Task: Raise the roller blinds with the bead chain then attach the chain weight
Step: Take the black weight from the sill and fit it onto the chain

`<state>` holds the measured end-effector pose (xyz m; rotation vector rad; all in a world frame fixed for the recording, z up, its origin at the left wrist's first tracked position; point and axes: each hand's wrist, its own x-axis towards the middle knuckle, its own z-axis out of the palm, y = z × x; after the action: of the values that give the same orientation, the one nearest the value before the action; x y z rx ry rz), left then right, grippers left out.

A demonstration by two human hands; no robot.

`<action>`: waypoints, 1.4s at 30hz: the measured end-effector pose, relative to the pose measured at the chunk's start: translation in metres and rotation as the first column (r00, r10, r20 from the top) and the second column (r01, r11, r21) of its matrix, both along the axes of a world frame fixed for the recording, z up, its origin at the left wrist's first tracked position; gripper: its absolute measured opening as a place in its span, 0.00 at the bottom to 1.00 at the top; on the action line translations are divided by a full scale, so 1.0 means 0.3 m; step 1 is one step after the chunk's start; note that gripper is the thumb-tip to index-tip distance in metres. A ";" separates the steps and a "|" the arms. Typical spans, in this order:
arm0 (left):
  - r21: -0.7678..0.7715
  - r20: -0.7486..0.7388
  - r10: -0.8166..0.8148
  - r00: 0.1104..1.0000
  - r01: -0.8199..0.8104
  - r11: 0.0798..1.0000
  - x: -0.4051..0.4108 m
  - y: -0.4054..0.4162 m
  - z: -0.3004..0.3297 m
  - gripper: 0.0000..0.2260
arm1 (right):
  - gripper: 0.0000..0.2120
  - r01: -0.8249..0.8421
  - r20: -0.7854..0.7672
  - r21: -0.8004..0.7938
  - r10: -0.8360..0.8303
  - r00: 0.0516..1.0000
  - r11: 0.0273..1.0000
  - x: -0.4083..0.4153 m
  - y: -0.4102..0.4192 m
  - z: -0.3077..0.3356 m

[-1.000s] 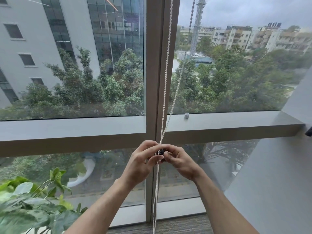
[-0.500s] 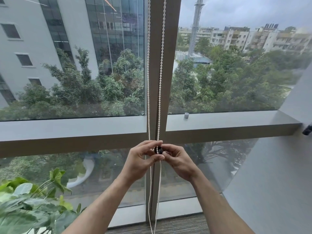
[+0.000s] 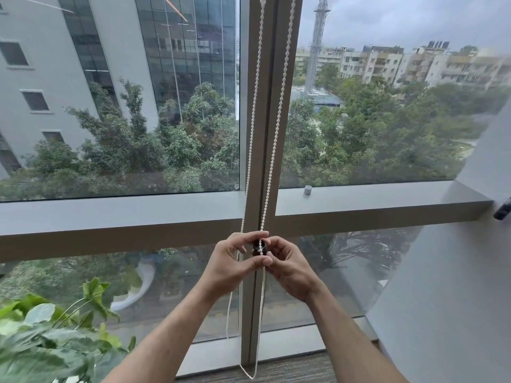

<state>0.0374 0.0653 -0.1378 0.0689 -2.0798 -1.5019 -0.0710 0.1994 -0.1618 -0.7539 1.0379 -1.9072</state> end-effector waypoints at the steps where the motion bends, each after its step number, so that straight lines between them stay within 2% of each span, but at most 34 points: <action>1: 0.010 0.001 -0.013 1.000 0.013 1.000 0.003 -0.003 0.002 0.21 | 0.15 -0.002 0.004 -0.007 0.002 1.000 1.000 0.001 -0.004 -0.002; 6: 0.113 0.009 -0.097 0.995 0.095 0.989 0.002 -0.020 0.006 0.23 | 0.19 0.017 0.013 -0.027 -0.016 1.000 0.999 0.008 -0.028 -0.006; 14: 0.234 -0.030 -0.132 0.991 0.135 0.963 -0.013 -0.034 0.001 0.20 | 0.20 0.059 0.033 -0.040 -0.058 0.998 0.997 0.010 -0.048 -0.012; 17: 0.261 -0.040 -0.102 0.994 0.109 0.959 -0.028 -0.035 -0.011 0.21 | 0.19 0.075 0.002 -0.003 -0.075 0.997 0.997 -0.008 -0.041 -0.005; 20: 0.277 -0.053 -0.062 0.997 0.074 0.958 -0.047 -0.039 -0.021 0.21 | 0.17 0.186 -0.032 0.077 -0.184 0.982 0.980 -0.058 -0.035 0.003; 22: 0.254 -0.052 -0.040 0.998 0.052 0.966 -0.064 -0.041 -0.023 0.21 | 0.14 0.340 -0.067 0.155 -0.334 0.940 0.927 -0.114 -0.042 0.001; 24: 0.240 -0.055 -0.028 0.998 0.040 0.970 -0.081 -0.042 -0.023 0.21 | 0.09 0.509 -0.125 0.236 -0.493 0.861 0.828 -0.189 -0.053 -0.006; 27: 0.235 -0.060 -0.021 0.998 0.035 0.971 -0.106 -0.048 -0.022 0.22 | 0.05 0.647 -0.273 0.288 -0.587 0.762 0.706 -0.311 -0.060 -0.008; 29: 0.235 -0.053 -0.017 0.998 0.029 0.971 -0.123 -0.052 -0.023 0.22 | 0.05 0.713 -0.407 0.310 -0.589 0.698 0.629 -0.386 -0.064 -0.003; 33: 0.237 -0.035 -0.003 0.999 0.011 0.971 -0.159 -0.042 -0.027 0.23 | 0.04 0.856 -0.684 0.306 -0.529 0.502 0.417 -0.524 -0.075 0.019; 37: 0.246 -0.019 0.004 1.000 0.001 0.969 -0.187 -0.030 -0.034 0.22 | 0.10 0.922 -0.821 0.244 -0.443 0.361 0.301 -0.626 -0.088 0.044; 39: 0.246 -0.013 0.016 1.000 -0.012 0.969 -0.197 -0.027 -0.038 0.21 | 0.13 0.931 -0.850 0.245 -0.401 0.341 0.272 -0.674 -0.099 0.056; 42: 0.234 -0.009 0.035 0.999 -0.032 0.972 -0.203 -0.022 -0.044 0.21 | 0.21 0.913 -0.882 0.307 -0.279 0.379 0.270 -0.734 -0.121 0.071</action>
<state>-0.0235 0.0587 -0.1510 0.1817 -1.8733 -1.7155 -0.2913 0.1630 -0.1406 -0.4474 2.9050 -1.3644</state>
